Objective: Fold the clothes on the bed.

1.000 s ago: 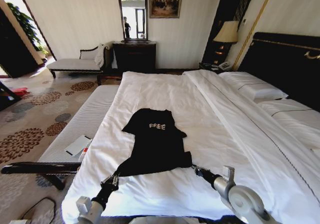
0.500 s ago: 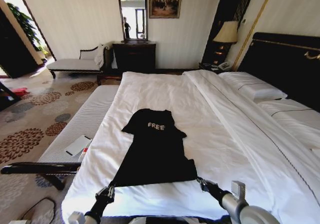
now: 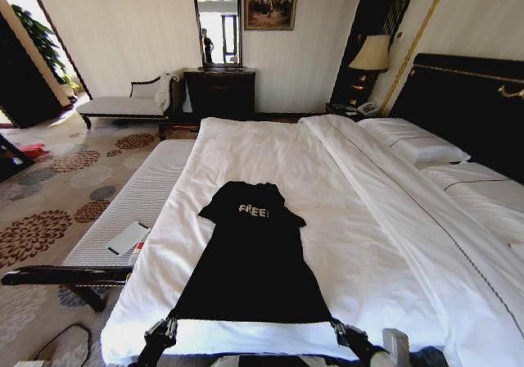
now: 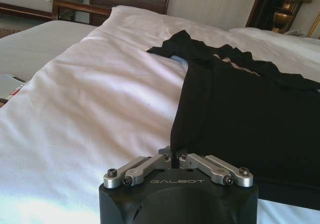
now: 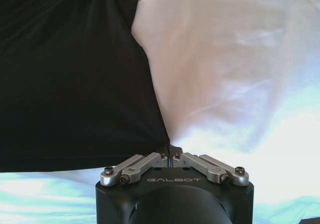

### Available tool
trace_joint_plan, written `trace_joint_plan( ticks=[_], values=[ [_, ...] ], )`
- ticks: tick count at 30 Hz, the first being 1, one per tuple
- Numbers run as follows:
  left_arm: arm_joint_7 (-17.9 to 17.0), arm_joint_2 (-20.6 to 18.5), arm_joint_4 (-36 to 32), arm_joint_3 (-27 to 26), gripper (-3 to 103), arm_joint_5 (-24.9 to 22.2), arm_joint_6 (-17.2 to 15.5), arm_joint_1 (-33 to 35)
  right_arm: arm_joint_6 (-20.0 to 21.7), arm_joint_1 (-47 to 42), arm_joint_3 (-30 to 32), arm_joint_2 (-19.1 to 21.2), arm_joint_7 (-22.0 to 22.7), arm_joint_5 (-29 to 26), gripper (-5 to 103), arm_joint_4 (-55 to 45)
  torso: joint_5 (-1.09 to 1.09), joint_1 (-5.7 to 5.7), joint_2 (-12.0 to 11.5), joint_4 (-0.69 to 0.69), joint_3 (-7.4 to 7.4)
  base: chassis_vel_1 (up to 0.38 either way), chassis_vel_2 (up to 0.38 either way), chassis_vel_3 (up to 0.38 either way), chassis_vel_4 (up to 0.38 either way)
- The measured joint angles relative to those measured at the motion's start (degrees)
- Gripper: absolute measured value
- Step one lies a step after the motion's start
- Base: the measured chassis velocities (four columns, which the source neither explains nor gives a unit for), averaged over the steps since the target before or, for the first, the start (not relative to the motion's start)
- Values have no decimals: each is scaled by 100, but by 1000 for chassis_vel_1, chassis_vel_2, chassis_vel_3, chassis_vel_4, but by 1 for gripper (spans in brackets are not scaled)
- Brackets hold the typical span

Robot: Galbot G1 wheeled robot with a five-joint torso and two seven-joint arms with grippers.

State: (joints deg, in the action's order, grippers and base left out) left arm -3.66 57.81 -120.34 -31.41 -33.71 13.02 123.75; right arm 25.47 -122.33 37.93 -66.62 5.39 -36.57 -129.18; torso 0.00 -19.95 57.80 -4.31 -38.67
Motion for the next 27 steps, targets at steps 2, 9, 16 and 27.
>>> trace_joint_plan(
  ticks=[2,9,16,27],
  values=[
    [-5,0,0,-12,2,-7,0,-11,-118,-3,-78,-92,7,150,0,91,0,0,0,0,0,0,0,0,0],
    [-27,12,-48,-31,2,9,-2,22,-200,54,-137,-126,67,206,0,227,0,0,0,0,-1,0,0,0,0],
    [-86,-4,-35,120,2,187,51,143,-215,139,-120,-24,87,175,0,231,0,0,0,0,-1,0,0,0,0],
    [-258,44,4,178,25,355,68,76,-200,140,-25,-80,88,259,27,70,0,0,0,-1,-1,0,0,0,0]
  ],
)
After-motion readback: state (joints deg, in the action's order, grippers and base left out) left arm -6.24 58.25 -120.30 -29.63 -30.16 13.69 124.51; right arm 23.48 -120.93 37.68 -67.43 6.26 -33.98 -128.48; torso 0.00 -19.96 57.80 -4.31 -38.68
